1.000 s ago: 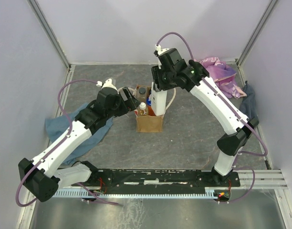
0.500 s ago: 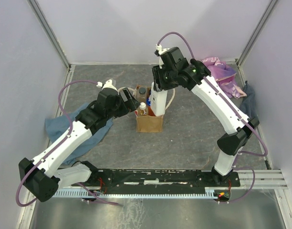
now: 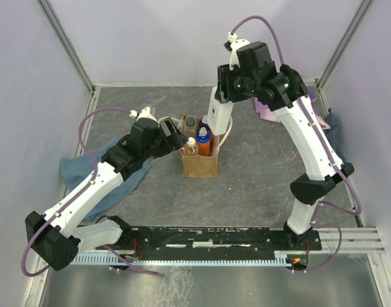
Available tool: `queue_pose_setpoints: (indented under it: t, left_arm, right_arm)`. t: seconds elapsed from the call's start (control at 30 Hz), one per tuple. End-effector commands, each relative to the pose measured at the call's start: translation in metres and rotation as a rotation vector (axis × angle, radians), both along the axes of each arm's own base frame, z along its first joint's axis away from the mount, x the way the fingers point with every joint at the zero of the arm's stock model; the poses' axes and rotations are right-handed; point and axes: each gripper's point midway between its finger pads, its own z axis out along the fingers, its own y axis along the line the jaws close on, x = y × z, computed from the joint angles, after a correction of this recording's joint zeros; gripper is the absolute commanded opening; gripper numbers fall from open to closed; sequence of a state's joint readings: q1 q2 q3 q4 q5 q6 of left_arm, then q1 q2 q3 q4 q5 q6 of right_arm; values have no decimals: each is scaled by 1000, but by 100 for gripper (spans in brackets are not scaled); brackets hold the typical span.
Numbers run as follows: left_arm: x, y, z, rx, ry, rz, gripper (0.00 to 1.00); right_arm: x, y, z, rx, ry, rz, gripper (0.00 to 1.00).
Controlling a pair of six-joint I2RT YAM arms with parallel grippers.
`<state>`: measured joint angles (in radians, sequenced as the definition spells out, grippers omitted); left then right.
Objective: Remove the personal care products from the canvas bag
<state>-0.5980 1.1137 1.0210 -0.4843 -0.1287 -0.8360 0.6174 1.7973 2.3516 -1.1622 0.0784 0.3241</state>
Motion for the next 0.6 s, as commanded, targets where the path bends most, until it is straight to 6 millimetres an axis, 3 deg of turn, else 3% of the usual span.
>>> queue_pose_setpoints:
  t: [0.0,0.1,0.23,0.57]
  left_arm:
    - [1,-2,6,-26,-10,12,95]
    - [0,-2,5,-25,-8,13,95]
    - [0,-3,5,-33,-4,14,95]
    - [0,-6,7,-29,2,-5,95]
  right_arm:
    - [19,-21,71,107,-208,-54,11]
    - [28,-44,79,109,-232,-116,9]
    - [42,-76,74,112,-226,-202,7]
    - [74,-154,23,109,-176,-400,7]
